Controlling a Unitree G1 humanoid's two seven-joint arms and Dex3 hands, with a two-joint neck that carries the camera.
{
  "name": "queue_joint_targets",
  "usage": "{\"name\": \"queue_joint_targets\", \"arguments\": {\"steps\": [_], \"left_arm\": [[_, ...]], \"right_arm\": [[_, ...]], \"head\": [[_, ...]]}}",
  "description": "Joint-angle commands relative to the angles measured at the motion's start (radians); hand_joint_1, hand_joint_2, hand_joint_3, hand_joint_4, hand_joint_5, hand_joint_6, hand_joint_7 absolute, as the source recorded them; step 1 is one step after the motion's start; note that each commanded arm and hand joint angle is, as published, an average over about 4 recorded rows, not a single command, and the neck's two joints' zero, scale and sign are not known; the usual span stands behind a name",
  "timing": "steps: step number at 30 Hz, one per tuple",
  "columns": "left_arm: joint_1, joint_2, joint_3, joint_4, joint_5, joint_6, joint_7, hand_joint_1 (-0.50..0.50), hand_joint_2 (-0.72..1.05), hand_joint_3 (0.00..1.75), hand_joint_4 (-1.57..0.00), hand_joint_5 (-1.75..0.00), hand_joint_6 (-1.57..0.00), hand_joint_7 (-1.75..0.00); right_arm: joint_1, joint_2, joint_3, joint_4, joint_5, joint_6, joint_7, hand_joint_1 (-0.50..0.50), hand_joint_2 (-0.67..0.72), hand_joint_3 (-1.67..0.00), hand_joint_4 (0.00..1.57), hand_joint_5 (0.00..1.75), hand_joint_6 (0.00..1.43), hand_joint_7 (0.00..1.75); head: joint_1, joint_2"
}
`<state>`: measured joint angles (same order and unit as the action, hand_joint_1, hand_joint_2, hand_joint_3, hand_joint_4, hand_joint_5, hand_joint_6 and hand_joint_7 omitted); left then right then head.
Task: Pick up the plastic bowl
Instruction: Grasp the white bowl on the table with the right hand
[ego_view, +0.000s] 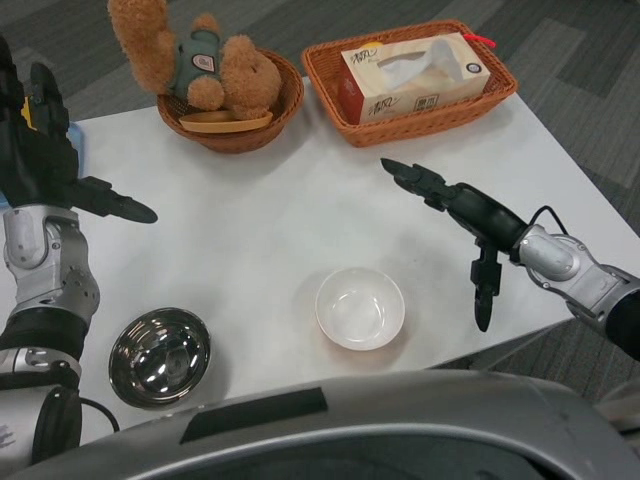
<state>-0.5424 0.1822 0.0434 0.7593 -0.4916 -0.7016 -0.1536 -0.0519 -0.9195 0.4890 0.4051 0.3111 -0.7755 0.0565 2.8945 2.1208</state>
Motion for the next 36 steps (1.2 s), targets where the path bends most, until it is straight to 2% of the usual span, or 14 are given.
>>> {"name": "queue_joint_targets", "arguments": {"steps": [1, 6, 10, 13, 16, 21, 30, 36], "left_arm": [[-0.015, 0.002, -0.005, 0.02, 0.001, 0.004, 0.003, -0.5, -0.55, 0.0, 0.0, 0.0, 0.0, 0.0], [-0.019, -0.002, -0.007, 0.032, 0.001, 0.004, 0.002, -0.5, -0.55, 0.0, 0.0, 0.0, 0.0, 0.0], [-0.019, -0.003, -0.008, 0.039, 0.001, 0.003, 0.002, -0.5, -0.55, 0.0, 0.0, 0.0, 0.0, 0.0], [-0.02, -0.003, -0.01, 0.044, 0.001, 0.004, 0.002, -0.5, -0.55, 0.0, 0.0, 0.0, 0.0, 0.0], [-0.022, -0.003, -0.016, 0.052, 0.001, 0.004, 0.002, -0.5, -0.55, 0.0, 0.0, 0.0, 0.0, 0.0], [-0.026, 0.0, -0.027, 0.069, -0.002, 0.004, 0.002, -0.5, -0.55, 0.0, 0.0, 0.0, 0.0, 0.0], [-0.034, 0.0, -0.036, 0.088, -0.004, 0.004, 0.002, -0.5, -0.55, 0.0, 0.0, 0.0, 0.0, 0.0], [-0.037, -0.001, -0.036, 0.091, -0.002, 0.021, 0.002, -0.5, -0.55, 0.0, 0.0, 0.0, 0.0, 0.0]], "right_arm": [[-0.019, 0.031, 0.058, 0.056, 0.035, -0.042, -0.003, -0.38, 0.47, 0.0, 0.0, 0.0, 0.0, 0.0], [-0.052, 0.07, 0.115, 0.112, 0.054, -0.057, 0.002, -0.38, 0.47, 0.0, 0.0, 0.0, 0.0, 0.0], [-0.077, 0.09, 0.161, 0.149, 0.056, -0.058, 0.004, -0.42, 0.44, -0.08, 0.0, 0.0, 0.0, 0.0], [-0.089, 0.105, 0.178, 0.164, 0.051, -0.059, 0.005, -0.42, 0.39, -0.08, 0.0, 0.0, 0.0, 0.0], [-0.113, 0.134, 0.197, 0.19, 0.046, -0.059, 0.01, -0.42, 0.34, -0.08, 0.0, 0.0, 0.0, 0.0], [-0.144, 0.172, 0.221, 0.232, 0.046, -0.059, 0.016, -0.42, 0.34, -0.12, 0.0, 0.0, 0.0, 0.0], [-0.157, 0.192, 0.263, 0.258, 0.062, -0.059, 0.016, -0.43, 0.34, -0.16, 0.0, 0.0, 0.0, 0.0], [-0.164, 0.191, 0.326, 0.265, 0.091, -0.059, 0.016, -0.46, 0.34, -0.16, 0.0, 0.0, 0.0, 0.0]], "head": [[-0.004, -0.002], [-0.007, -0.005], [-0.013, -0.009], [-0.016, -0.012], [-0.019, -0.015], [-0.03, -0.024], [-0.031, -0.035], [-0.03, -0.048]]}}
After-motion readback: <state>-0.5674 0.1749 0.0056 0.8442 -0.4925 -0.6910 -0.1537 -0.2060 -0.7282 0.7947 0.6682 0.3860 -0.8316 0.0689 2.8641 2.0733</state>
